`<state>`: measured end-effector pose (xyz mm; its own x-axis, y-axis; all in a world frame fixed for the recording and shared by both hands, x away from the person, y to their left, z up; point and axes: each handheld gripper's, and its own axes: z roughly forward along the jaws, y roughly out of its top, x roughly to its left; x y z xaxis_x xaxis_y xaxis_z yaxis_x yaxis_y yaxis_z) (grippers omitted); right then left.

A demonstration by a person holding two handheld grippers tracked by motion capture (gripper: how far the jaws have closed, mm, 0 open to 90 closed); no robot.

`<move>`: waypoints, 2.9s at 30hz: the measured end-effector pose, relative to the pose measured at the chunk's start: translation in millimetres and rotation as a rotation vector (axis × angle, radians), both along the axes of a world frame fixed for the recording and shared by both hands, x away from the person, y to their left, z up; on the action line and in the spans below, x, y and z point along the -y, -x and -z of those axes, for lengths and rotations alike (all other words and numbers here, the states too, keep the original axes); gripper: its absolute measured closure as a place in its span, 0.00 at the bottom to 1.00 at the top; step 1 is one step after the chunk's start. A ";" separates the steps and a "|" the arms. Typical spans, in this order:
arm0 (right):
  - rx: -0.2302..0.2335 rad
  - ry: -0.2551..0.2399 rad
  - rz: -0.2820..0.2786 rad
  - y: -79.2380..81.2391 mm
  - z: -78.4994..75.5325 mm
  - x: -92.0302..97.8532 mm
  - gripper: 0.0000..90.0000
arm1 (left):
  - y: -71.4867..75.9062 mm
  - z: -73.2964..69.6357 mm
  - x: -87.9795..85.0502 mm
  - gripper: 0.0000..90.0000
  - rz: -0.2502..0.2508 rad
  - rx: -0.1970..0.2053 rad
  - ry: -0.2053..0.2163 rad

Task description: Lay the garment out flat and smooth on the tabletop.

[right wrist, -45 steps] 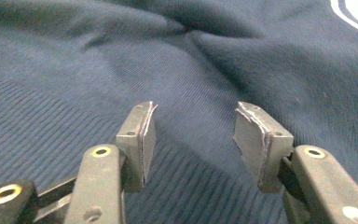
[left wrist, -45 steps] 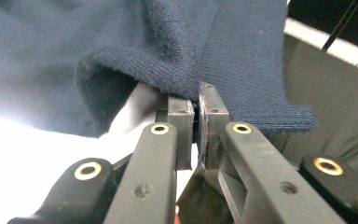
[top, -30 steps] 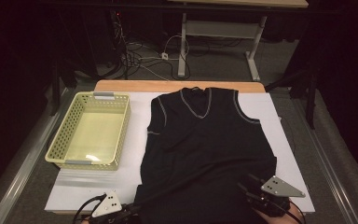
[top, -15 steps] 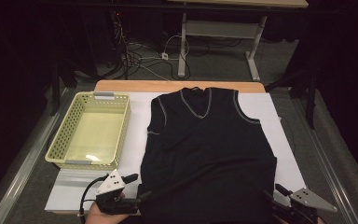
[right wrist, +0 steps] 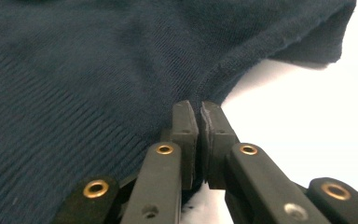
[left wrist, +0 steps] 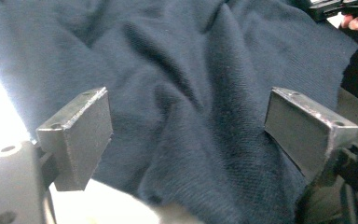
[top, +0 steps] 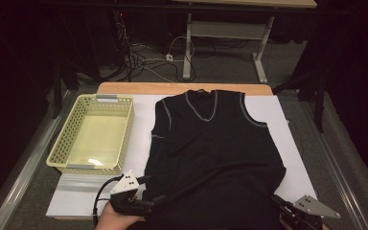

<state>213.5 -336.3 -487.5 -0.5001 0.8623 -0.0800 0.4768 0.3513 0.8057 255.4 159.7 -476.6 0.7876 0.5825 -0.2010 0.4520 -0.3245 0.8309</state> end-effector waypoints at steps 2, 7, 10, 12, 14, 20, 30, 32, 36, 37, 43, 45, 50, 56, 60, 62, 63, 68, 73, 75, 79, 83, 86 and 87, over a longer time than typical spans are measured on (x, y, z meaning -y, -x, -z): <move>0.003 0.006 0.013 12.4 -0.7 4.3 0.97 | -1.8 -1.9 3.4 0.17 0.009 -0.006 0.005; 0.010 0.006 0.072 43.8 -6.0 27.1 0.98 | -4.3 -11.4 18.1 0.17 0.042 0.019 0.009; 0.023 0.015 0.122 54.6 -7.9 42.6 0.99 | -6.3 -12.7 30.3 0.17 0.074 0.022 -0.003; 0.018 0.006 0.158 59.4 -7.7 54.9 0.99 | -8.4 -12.6 37.8 0.19 0.096 0.020 -0.003; 0.011 -0.015 0.181 62.4 -6.6 65.3 0.99 | -9.5 -10.2 44.7 0.23 0.126 0.014 -0.003; -0.002 -0.032 0.165 57.4 -1.7 62.7 0.78 | 0.0 -1.6 67.1 0.42 0.225 -0.010 -0.044; 0.033 -0.052 0.128 39.2 -10.4 50.2 0.69 | 8.2 3.2 42.3 0.36 0.108 -0.013 -0.076; 0.035 -0.053 0.114 33.3 -11.2 46.5 0.68 | 9.8 5.0 32.1 0.36 0.064 -0.007 -0.098; 0.040 -0.056 0.092 20.5 -12.7 38.5 0.68 | 13.5 10.7 18.4 0.41 -0.015 -0.005 -0.184; 0.041 -0.056 0.085 17.7 -13.1 36.3 0.68 | 14.4 12.5 16.6 0.42 -0.026 -0.004 -0.209; 0.048 -0.051 0.056 4.5 -14.6 25.8 0.67 | 20.1 20.9 17.8 0.69 -0.030 -0.004 -0.212; 0.047 -0.054 0.050 0.6 -14.6 22.8 0.67 | 20.8 21.0 20.8 0.85 -0.012 -0.002 -0.208; 0.045 -0.055 0.025 -6.7 -14.5 15.2 0.67 | 24.8 18.7 14.4 0.96 0.002 -0.011 -0.211; 0.044 -0.069 0.019 -17.4 -14.9 9.8 0.65 | 44.0 12.7 -2.6 0.96 -0.016 0.016 -0.209; 0.048 -0.083 -0.001 -34.5 -16.9 -0.1 0.64 | 63.7 9.8 -23.1 0.96 -0.040 -0.003 -0.206; 0.053 -0.084 -0.011 -39.8 -18.0 -4.1 0.63 | 67.2 10.4 -33.2 0.96 -0.060 -0.015 -0.208; 0.053 -0.084 -0.011 -39.8 -18.0 -4.1 0.63 | 67.2 10.4 -33.2 0.96 -0.060 -0.015 -0.208; 0.049 -0.073 0.011 -47.0 -15.9 -4.7 0.60 | 65.0 13.8 -46.3 0.95 -0.082 -0.038 -0.170; 0.032 -0.072 0.054 -41.3 -12.2 5.9 0.56 | 57.0 14.9 -35.4 0.81 -0.017 -0.015 -0.137; 0.026 -0.072 0.064 -39.6 -11.4 8.1 0.55 | 55.5 14.1 -34.0 0.78 -0.011 -0.005 -0.126; -0.009 -0.069 0.114 -31.9 -7.0 20.3 0.50 | 46.7 9.8 -28.2 0.55 -0.043 0.016 -0.068; -0.048 -0.066 0.099 -27.3 -0.3 23.0 0.51 | 41.3 8.4 -23.3 0.47 -0.057 0.037 -0.079; -0.040 -0.047 0.068 -20.7 -0.3 19.2 0.74 | 36.5 7.5 -18.4 0.47 -0.043 0.033 -0.062; -0.041 -0.048 0.044 -18.1 -0.5 18.7 0.87 | 34.7 7.3 -15.9 0.46 -0.035 0.034 -0.062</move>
<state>231.6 -355.1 -487.0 -0.4639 0.8857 -0.0181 0.5240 0.2908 0.8006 220.6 175.6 -483.9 0.7723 0.6202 -0.1372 0.4359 -0.3605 0.8246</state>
